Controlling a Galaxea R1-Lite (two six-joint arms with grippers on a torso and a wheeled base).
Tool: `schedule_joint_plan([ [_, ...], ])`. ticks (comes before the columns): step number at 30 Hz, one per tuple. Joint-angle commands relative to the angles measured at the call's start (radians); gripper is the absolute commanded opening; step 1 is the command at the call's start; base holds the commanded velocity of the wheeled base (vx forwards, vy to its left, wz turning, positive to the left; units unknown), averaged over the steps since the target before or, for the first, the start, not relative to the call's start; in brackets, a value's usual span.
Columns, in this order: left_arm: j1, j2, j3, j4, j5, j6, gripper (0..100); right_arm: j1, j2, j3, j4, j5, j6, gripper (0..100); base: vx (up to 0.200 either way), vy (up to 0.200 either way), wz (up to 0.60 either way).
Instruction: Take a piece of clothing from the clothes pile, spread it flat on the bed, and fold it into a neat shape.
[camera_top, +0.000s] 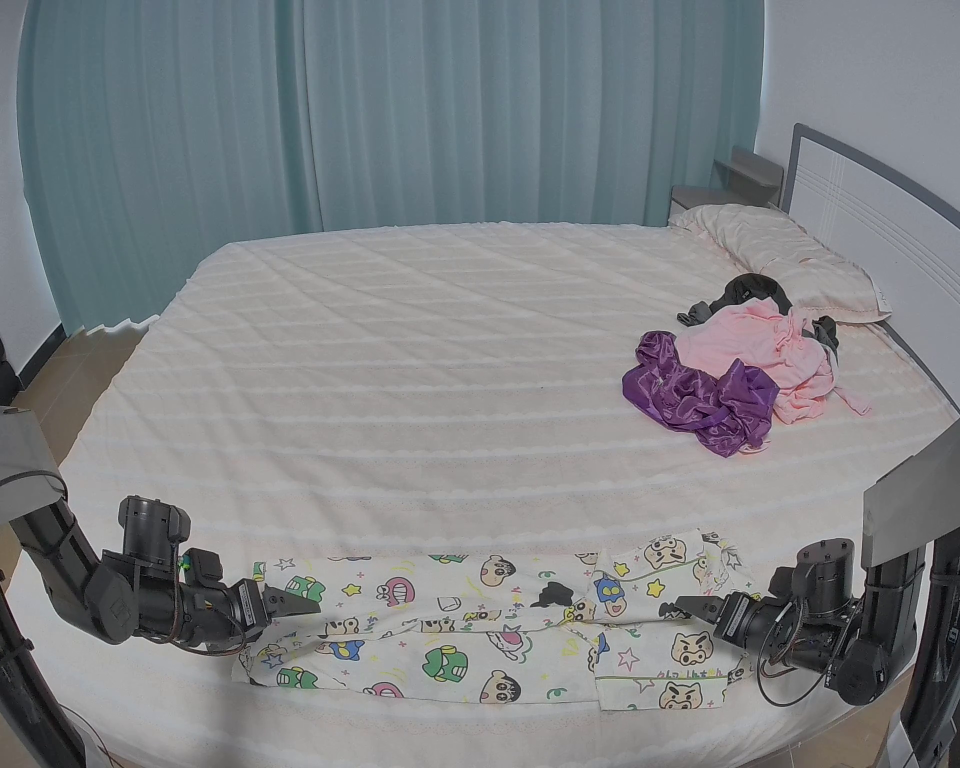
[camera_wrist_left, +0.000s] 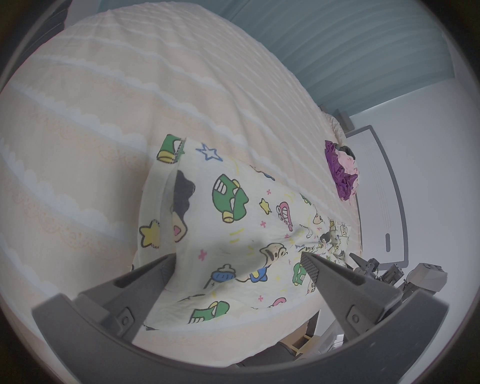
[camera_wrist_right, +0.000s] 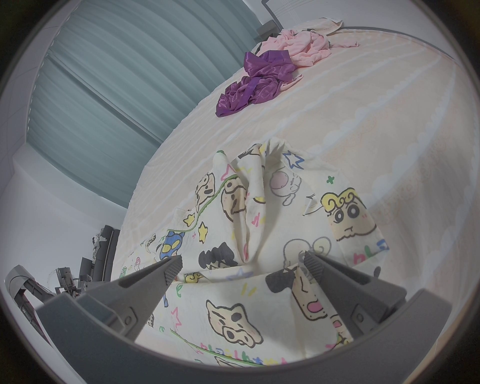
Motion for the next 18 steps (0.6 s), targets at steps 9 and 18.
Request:
schedule_joint_plan([
  [9,0.003,0.031,-0.025,0.015,0.015,0.017,0,-0.003,0.003,-0.002,-0.007,0.001,0.0,100,0.0,0.0,0.0],
  [18,0.004,0.048,-0.025,0.021,0.063,0.017,0,-0.004,0.003,-0.003,-0.007,0.001,0.001,100,0.0,0.0,0.0],
])
